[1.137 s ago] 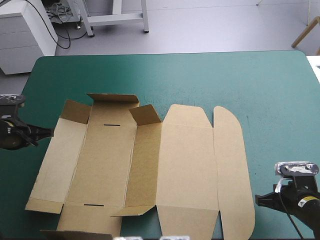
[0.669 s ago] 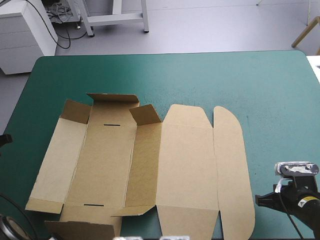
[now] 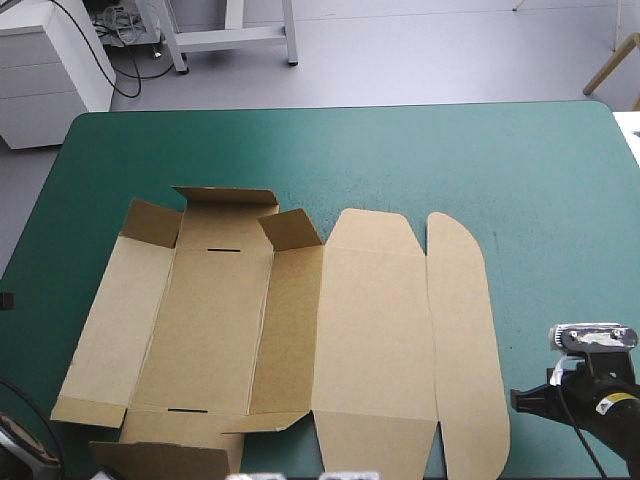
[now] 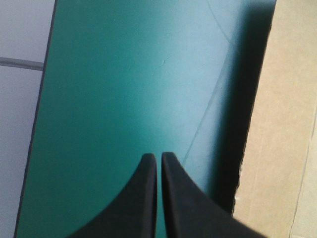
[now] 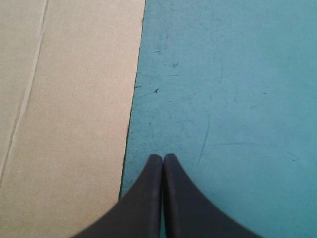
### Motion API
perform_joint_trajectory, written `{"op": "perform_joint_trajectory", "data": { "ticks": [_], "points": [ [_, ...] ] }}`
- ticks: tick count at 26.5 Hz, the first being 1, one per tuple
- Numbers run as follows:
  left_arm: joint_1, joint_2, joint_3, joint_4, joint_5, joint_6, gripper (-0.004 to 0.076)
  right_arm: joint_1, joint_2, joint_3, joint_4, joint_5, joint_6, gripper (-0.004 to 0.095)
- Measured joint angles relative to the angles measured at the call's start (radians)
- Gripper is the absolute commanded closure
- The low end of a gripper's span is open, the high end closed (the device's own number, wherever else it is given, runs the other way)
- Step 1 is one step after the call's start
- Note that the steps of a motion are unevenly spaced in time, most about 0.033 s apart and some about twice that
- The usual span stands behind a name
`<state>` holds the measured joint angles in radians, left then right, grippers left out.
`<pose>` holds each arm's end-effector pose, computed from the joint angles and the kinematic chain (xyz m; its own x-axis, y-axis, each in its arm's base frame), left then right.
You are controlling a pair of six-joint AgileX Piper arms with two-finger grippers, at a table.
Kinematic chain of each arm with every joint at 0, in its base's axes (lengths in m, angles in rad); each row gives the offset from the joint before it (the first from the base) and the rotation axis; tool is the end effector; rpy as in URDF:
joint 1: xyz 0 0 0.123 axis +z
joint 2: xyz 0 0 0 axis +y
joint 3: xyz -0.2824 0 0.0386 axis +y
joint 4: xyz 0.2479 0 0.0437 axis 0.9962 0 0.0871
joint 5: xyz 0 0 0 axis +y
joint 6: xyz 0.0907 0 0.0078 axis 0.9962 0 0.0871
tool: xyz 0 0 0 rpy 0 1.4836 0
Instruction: Fold the box
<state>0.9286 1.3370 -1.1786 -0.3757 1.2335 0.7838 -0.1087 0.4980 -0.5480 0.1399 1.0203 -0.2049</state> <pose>0.1738 0.1798 0.3288 -0.8767 -0.2192 -0.4283 -0.2000 0.9757 -0.0898 0.0741 0.0028 0.2782 -0.7630 -0.0476 -0.6446 -0.0682 0.9976 0.0071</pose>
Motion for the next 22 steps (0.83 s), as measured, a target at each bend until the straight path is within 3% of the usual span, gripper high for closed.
{"op": "perform_joint_trajectory", "data": {
  "ticks": [1,2,4,6,16,22],
  "points": [
    [0.0,0.0,0.0,0.009,0.0,0.001,0.0536,0.0,0.0,0.0,0.0,0.0,0.0,0.0927],
    [0.0,0.0,0.0,0.013,0.0,0.001,0.0401,0.0,0.0,0.0,0.0,0.0,0.0,0.0927],
    [0.0,0.0,0.0,0.016,0.0,0.003,0.0223,0.0,0.0,0.0,0.0,0.0,0.0,0.0927],
    [0.0,0.0,0.0,0.019,0.0,-0.012,0.0173,0.0,0.0,0.0,0.0,0.0,0.0,0.0927],
    [0.0,0.02,0.013,-0.027,-0.003,-0.071,0.0176,0.0,0.0,0.0,0.0,0.0,0.0,0.0927],
    [0.0,0.036,0.156,-0.058,-0.01,-0.01,0.0178,0.0,0.0,0.0,0.0,0.0,0.0,0.0927]
  ]
}}
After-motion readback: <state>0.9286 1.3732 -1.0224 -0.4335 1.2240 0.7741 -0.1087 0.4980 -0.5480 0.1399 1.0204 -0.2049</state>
